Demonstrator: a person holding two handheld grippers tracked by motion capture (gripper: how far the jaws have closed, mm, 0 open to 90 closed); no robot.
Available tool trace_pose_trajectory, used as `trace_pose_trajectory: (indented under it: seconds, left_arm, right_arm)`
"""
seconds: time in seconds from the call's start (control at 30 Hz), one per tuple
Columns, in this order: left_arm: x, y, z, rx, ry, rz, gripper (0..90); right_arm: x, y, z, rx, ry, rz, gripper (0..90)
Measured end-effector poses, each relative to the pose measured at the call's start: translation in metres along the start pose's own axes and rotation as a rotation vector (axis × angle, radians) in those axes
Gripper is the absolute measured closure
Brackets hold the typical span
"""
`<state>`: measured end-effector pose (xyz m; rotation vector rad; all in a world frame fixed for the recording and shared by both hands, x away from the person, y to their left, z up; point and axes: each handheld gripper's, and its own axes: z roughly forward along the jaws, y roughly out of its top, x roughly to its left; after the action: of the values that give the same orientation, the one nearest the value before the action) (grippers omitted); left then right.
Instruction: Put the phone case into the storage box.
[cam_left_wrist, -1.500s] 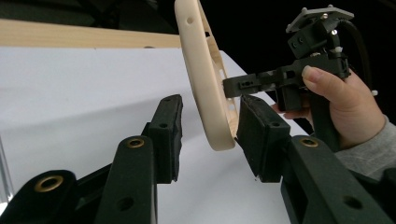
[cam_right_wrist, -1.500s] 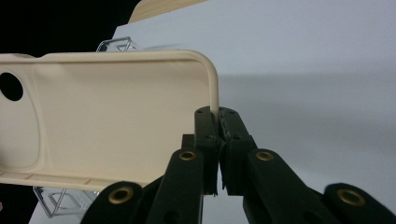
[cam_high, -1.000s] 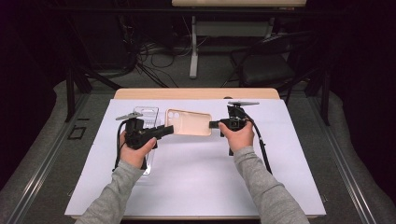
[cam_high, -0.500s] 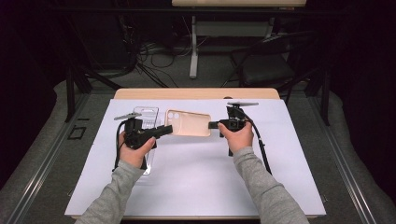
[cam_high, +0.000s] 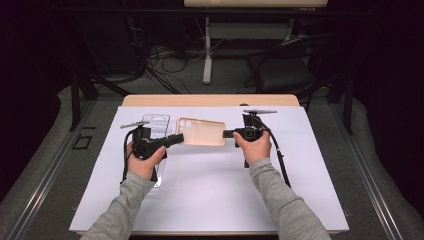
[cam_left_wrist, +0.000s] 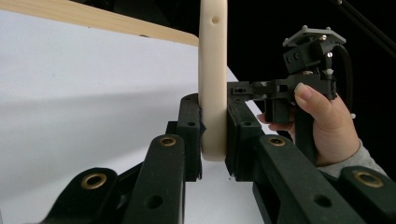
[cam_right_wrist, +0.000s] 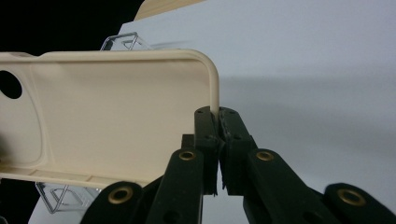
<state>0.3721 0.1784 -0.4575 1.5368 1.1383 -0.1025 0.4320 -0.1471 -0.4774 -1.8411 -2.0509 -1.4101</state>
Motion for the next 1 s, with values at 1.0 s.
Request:
trace_pose_trajectory:
  seconds: [1.0]
  left_arm:
    - [0.0032,0.0002,-0.0016,0.003,-0.031,-0.073,79.9]
  right_arm:
    - [0.0008,-0.0027,0.0012,0.006,0.001,-0.004,86.5]
